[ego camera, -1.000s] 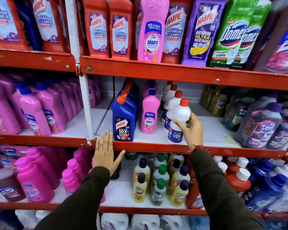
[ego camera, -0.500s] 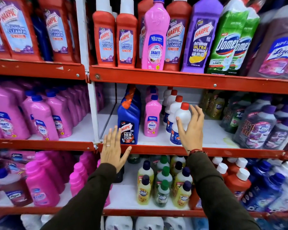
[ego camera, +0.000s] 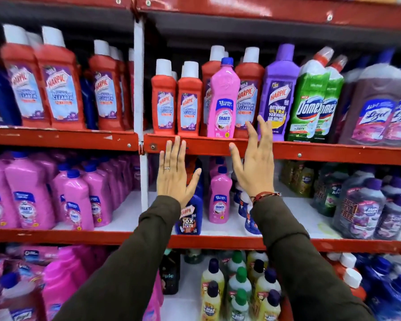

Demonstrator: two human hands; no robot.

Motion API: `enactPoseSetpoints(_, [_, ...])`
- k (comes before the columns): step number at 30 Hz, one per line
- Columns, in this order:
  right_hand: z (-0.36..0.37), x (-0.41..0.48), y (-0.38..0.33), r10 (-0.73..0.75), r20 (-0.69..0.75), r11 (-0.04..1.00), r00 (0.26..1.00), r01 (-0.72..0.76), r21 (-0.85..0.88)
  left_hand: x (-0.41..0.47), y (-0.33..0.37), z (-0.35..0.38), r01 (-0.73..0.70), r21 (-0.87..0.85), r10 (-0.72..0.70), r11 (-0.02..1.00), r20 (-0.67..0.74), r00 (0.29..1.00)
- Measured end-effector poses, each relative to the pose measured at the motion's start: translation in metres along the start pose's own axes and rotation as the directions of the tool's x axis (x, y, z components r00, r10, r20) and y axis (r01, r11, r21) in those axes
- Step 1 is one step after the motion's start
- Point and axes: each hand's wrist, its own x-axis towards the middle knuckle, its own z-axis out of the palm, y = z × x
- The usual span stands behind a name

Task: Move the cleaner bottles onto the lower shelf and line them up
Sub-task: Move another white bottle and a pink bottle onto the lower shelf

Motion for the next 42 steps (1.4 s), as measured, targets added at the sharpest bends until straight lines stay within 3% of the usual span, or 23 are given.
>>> enactPoseSetpoints(6, [0.004, 0.067, -0.017, 0.101, 0.192, 0.948, 0.976, -0.153, 0.278, 0.044, -0.003, -0.011, -0.015, 0.072, 0.016, 0.997, -0.005, 1.000])
enactPoseSetpoints(10, [0.011, 0.099, -0.018, 0.215, 0.390, 0.819, 0.895, -0.383, 0.428, 0.050, -0.010, -0.005, 0.012, 0.113, -0.015, 0.994, 0.029, 0.999])
enactPoseSetpoints(13, [0.022, 0.107, -0.010, 0.241, 0.478, 0.765, 0.845, -0.468, 0.443, 0.051, -0.014, 0.001, -0.001, 0.135, -0.006, 0.991, 0.051, 0.999])
enactPoseSetpoints(19, [0.025, 0.110, -0.009, 0.262, 0.499, 0.645, 0.826, -0.535, 0.546, 0.052, -0.017, 0.003, -0.002, 0.151, -0.007, 0.988, 0.063, 0.998])
enactPoseSetpoints(27, [0.003, 0.130, -0.016, 0.296, 0.425, 0.598, 0.855, -0.513, 0.615, 0.052, -0.017, 0.004, -0.002, 0.161, -0.007, 0.987, 0.057, 0.998])
enactPoseSetpoints(42, [-0.019, 0.053, -0.007, 0.218, 0.532, 0.528, 0.818, -0.557, 0.641, 0.014, -0.014, 0.001, 0.008, 0.064, -0.012, 0.998, 0.066, 0.998])
